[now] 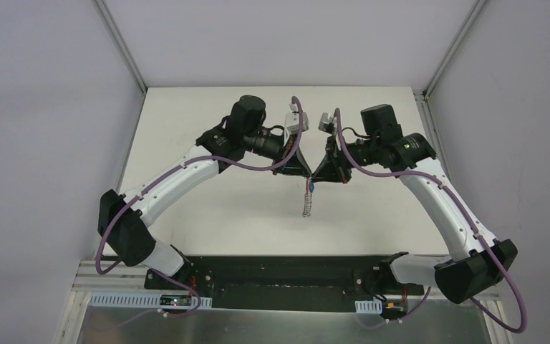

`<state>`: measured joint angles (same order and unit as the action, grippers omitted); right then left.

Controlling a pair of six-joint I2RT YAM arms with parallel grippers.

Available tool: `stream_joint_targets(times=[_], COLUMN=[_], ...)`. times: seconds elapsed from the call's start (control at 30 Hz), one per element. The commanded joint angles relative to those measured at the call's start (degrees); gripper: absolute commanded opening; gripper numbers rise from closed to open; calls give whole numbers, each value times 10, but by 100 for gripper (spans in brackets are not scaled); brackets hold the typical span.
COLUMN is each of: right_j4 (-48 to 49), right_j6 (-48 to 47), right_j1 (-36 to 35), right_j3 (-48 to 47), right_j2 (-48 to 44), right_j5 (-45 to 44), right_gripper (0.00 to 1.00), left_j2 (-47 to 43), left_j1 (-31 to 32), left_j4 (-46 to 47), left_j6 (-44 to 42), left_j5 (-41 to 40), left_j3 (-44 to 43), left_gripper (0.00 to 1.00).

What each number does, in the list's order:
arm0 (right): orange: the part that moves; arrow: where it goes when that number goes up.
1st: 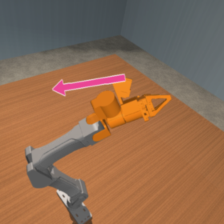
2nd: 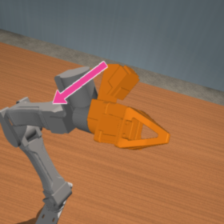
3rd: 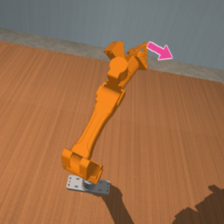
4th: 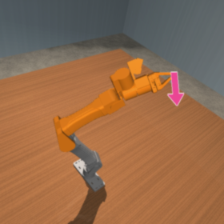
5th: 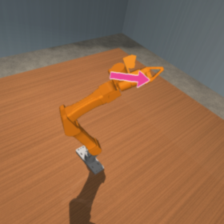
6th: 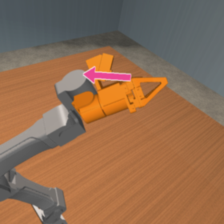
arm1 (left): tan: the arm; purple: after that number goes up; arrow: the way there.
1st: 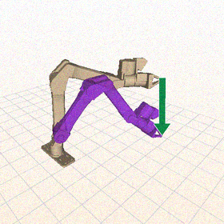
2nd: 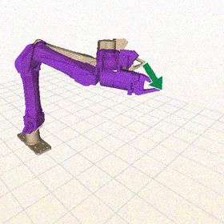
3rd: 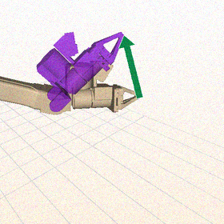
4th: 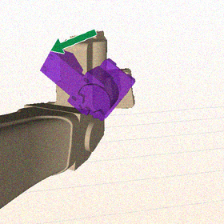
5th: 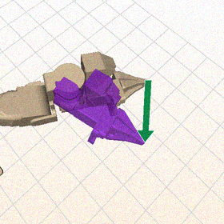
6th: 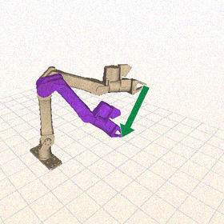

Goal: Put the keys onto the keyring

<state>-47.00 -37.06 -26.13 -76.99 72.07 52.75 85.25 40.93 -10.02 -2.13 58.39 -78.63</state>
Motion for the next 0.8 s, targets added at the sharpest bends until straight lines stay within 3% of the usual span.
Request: stream_joint_targets(times=[0.0, 0.37, 0.77], right_j4=[22, 70, 69], right_j6=[6, 28, 28], right_j1=[-2, 42, 47], right_j3=[0, 49, 55], right_j2=[-14, -74, -68], right_j5=[11, 49, 69], right_gripper=[0, 25, 24], left_j2=[0, -30, -32], left_j1=[5, -6, -6], left_j4=[11, 119, 137], left_j6=[0, 106, 118], left_j5=[13, 47, 45], left_j3=[-20, 23, 28], left_gripper=[0, 0, 0])
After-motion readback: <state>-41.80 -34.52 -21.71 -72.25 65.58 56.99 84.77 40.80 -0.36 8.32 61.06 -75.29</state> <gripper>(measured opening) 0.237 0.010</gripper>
